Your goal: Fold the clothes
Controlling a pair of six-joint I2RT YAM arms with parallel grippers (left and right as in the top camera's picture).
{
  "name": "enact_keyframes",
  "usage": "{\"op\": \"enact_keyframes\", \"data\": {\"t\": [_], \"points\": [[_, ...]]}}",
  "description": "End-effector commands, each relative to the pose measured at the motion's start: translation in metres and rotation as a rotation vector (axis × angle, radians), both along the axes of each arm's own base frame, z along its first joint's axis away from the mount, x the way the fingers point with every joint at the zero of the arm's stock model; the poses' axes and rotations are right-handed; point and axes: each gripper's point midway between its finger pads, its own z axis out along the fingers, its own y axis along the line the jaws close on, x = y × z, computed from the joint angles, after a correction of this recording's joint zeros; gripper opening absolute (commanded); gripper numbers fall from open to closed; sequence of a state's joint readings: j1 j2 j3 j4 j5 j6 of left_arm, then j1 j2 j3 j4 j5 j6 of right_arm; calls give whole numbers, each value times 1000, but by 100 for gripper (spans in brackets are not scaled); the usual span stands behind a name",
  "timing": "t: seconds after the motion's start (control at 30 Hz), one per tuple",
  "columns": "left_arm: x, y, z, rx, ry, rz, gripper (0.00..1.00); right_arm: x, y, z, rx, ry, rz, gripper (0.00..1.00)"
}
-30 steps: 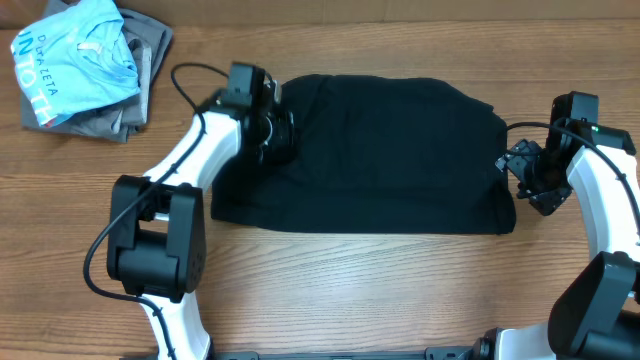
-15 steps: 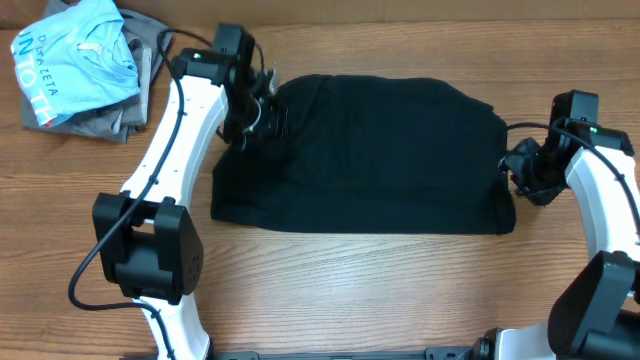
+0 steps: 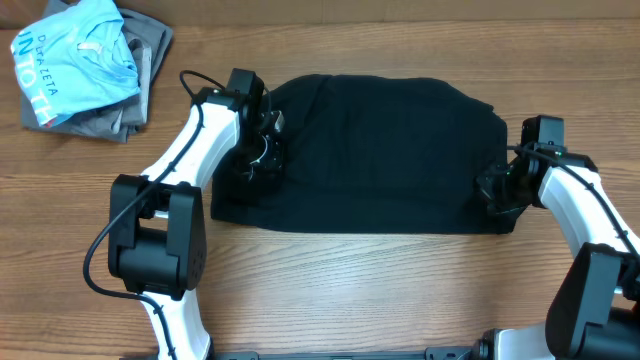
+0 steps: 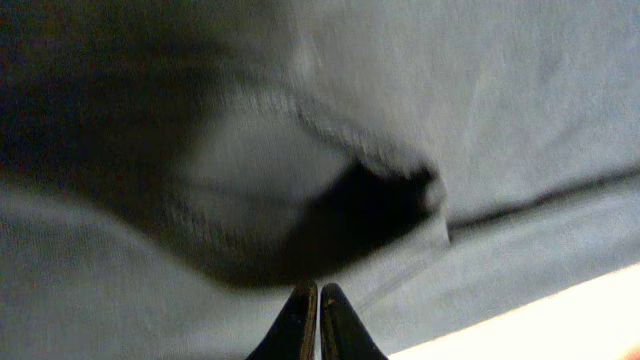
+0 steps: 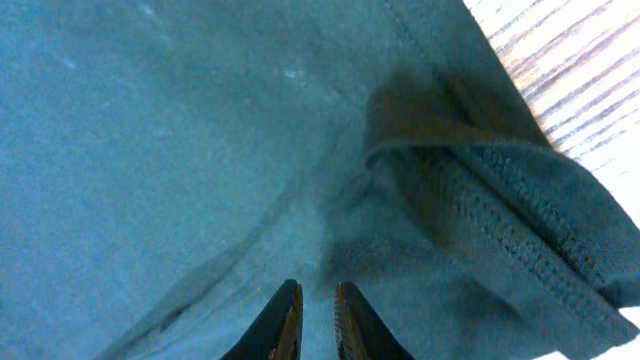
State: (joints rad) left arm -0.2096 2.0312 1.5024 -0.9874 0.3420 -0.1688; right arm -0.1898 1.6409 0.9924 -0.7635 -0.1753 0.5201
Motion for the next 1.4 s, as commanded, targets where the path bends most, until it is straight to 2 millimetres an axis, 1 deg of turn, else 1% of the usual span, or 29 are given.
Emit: {"op": "enact_keyframes", "data": {"t": [0.0,0.1,0.23,0.3,0.33,0.4,0.5,0.6,0.67,0.73,0.8,0.87,0.97,1.0,1.07,1.1,1.13,1.17,1.2,1.23,1.3,1.37], "points": [[3,2,-20,26,-24,22,4,-4,-8,-9,-31,9,-58,15],[13,2,-29,20,-83,27,5,-7,-15,-17,-53,37,-86,15],[28,11,-35,54,-151,52,7,-13,-27,-32,-94,86,-109,15],[35,18,-35,77,-175,64,7,-20,-36,-42,-114,134,-149,14],[38,21,-35,89,-188,71,7,-25,-42,-49,-128,167,-179,12],[42,30,-36,123,-202,85,7,-31,-51,-56,-145,198,-203,8],[44,47,-38,183,-205,108,8,-35,-62,-56,-146,210,-239,4],[43,65,-40,243,-194,135,9,-38,-72,-50,-154,226,-267,4],[41,74,-40,264,-183,156,8,-41,-81,-44,-191,248,-278,4],[40,80,-41,268,-173,173,8,-42,-91,-35,-242,270,-282,4],[39,85,-38,272,-161,190,4,-40,-101,-19,-299,291,-285,4],[40,91,-33,291,-149,224,4,-37,-109,-4,-336,302,-289,4],[49,96,-11,317,-170,248,4,-29,-120,22,-384,297,-300,4],[55,96,-1,312,-191,250,4,-24,-122,31,-388,284,-303,7],[72,88,27,285,-260,243,4,-10,-125,50,-384,243,-310,20],[82,81,41,259,-303,220,6,-1,-124,60,-368,210,-301,46],[91,73,55,227,-348,191,13,9,-121,67,-345,175,-275,70],[112,54,84,152,-438,157,32,28,-112,78,-284,101,-200,85],[122,43,97,111,-486,144,52,40,-103,84,-233,49,-147,88],[132,31,110,66,-547,118,66,49,-95,88,-191,9,-110,90],[150,11,130,15,-665,55,79,64,-81,94,-113,-69,-51,93],[163,-3,138,6,-752,1,83,73,-72,97,-75,-115,-3,94]]}}
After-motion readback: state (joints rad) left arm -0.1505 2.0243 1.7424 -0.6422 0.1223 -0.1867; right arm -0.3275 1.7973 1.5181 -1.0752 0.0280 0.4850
